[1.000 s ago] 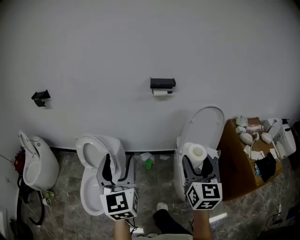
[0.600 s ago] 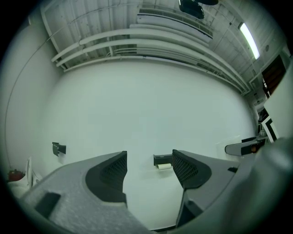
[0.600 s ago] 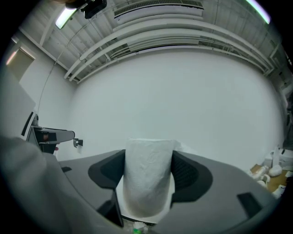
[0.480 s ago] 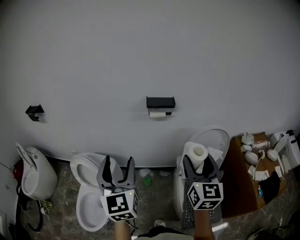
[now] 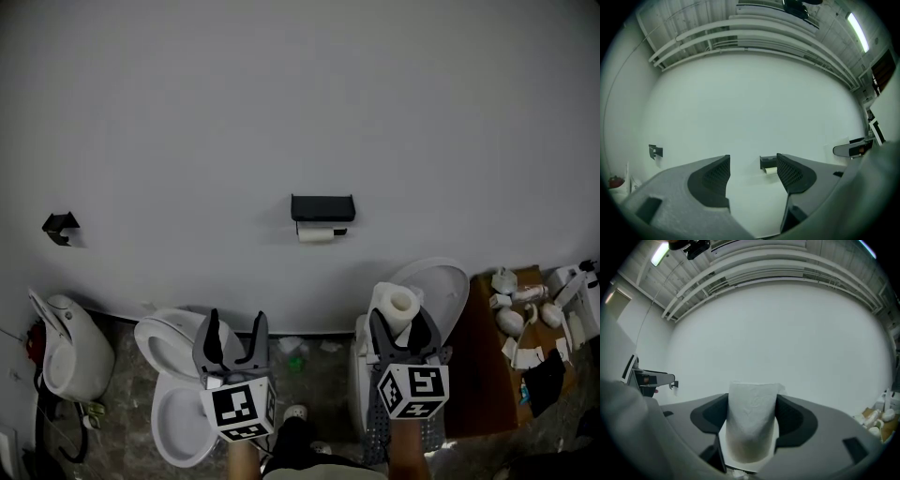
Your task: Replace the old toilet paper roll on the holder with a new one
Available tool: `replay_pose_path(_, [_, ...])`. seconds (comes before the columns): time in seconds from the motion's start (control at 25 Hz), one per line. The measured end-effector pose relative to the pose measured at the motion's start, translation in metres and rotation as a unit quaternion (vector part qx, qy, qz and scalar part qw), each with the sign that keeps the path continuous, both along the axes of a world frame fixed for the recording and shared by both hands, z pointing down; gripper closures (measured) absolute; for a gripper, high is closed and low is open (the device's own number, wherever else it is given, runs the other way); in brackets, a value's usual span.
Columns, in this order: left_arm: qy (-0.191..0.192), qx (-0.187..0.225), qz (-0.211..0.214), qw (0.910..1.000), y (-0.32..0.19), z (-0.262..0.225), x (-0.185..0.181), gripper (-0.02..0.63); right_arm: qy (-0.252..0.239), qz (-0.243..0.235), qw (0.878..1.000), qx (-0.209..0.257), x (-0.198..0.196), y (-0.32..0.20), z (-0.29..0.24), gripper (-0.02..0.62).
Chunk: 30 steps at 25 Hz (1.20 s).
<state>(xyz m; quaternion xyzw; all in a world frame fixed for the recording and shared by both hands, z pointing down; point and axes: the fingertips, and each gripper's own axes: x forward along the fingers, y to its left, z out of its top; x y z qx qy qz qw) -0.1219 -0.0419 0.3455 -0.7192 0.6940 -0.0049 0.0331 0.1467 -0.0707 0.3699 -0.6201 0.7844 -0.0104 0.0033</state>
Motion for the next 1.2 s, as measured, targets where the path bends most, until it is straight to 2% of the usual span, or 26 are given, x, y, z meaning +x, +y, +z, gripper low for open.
replay_pose_path(0.68, [-0.003,0.005,0.058,0.9983,-0.163,0.003,-0.022,0.313,0.000,0.055,0.998,0.003,-0.023,-0.136,0.003,0.302])
replay_pose_path(0.96, [-0.011,-0.002,0.091,0.9958,-0.206,0.009,-0.018,0.314,-0.003,0.085,0.996,-0.005,-0.024,-0.166,0.010,0.302])
replay_pose_path(1.2, [-0.004,-0.006,0.100,0.9949,-0.229,0.015,-0.017,0.314,0.000,0.095,0.995,-0.007,-0.023,-0.183,0.010,0.302])
